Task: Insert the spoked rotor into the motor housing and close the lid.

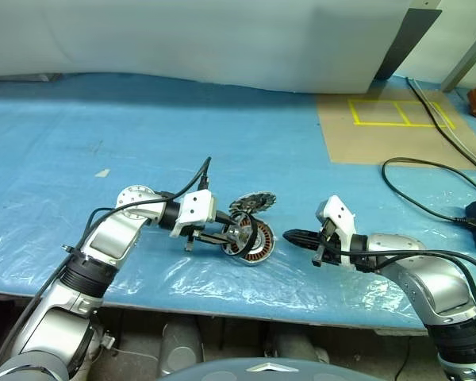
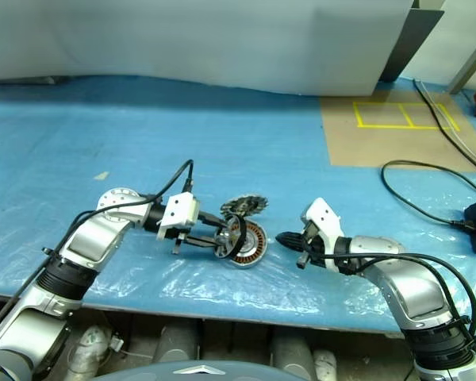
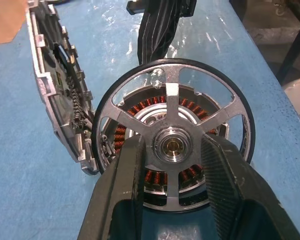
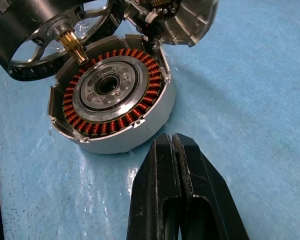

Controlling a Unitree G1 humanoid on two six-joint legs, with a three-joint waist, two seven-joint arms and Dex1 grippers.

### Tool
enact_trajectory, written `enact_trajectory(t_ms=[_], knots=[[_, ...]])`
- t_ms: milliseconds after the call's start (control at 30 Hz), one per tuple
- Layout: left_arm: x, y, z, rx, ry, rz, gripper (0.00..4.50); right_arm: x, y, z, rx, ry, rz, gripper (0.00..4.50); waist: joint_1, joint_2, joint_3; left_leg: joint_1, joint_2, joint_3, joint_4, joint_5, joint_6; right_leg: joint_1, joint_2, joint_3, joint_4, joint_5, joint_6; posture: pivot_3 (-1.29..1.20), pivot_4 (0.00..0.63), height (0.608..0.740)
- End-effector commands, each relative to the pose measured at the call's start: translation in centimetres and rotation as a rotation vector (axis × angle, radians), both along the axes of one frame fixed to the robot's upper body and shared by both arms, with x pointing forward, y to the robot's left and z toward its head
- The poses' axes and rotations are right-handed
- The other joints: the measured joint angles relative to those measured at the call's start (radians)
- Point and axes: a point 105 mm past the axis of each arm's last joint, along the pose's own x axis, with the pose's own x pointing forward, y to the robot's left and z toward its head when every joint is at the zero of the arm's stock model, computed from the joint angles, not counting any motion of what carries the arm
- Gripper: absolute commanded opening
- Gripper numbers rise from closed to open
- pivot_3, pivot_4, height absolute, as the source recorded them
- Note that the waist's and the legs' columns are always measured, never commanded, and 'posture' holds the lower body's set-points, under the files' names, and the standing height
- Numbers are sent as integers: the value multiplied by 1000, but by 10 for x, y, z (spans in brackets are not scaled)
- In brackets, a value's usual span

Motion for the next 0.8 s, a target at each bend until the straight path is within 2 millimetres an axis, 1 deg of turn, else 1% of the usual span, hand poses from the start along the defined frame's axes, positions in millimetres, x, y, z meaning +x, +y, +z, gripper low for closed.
enact_trajectory(t_ms=[33,133,233,300,400,533,667,800], knots=[[-5,-3,13,-2,-47,-53,1465,-1,1,13,12,-38,10,0,0,0,0,0,0,0,0,0,0,0,0,0,0,0,0,0,150,740],[-8,7,11,44,-34,-60,1465,-2,-1,12,3,-32,10,0,0,0,0,0,0,0,0,0,0,0,0,0,0,0,0,0,150,740],[-19,12,11,66,-13,-86,1465,0,-3,14,-3,-30,10,0,-1,0,0,0,0,0,0,0,0,0,0,0,0,0,0,0,150,740],[-27,12,11,63,-17,-105,1465,0,-4,14,-7,-28,10,0,-1,0,0,0,0,0,0,0,0,0,0,0,0,0,0,0,150,740],[-22,2,17,1,-45,-76,1465,0,-4,12,-13,-17,15,0,3,1,0,0,0,0,0,0,0,0,0,0,0,0,0,0,150,740],[-26,-11,16,-49,-37,-95,1465,-2,-3,10,-15,-6,24,0,0,1,0,0,0,0,2,0,0,1,-1,0,1,0,0,0,150,740],[-11,-23,11,-92,-46,-20,1465,-3,-3,9,-18,-2,21,0,-1,1,0,1,0,0,1,0,0,1,0,0,1,0,0,0,150,740],[2,-30,9,-109,-85,33,1465,-6,-2,8,-18,5,20,0,-1,1,0,0,0,0,2,0,0,1,0,0,1,0,0,0,150,740]])
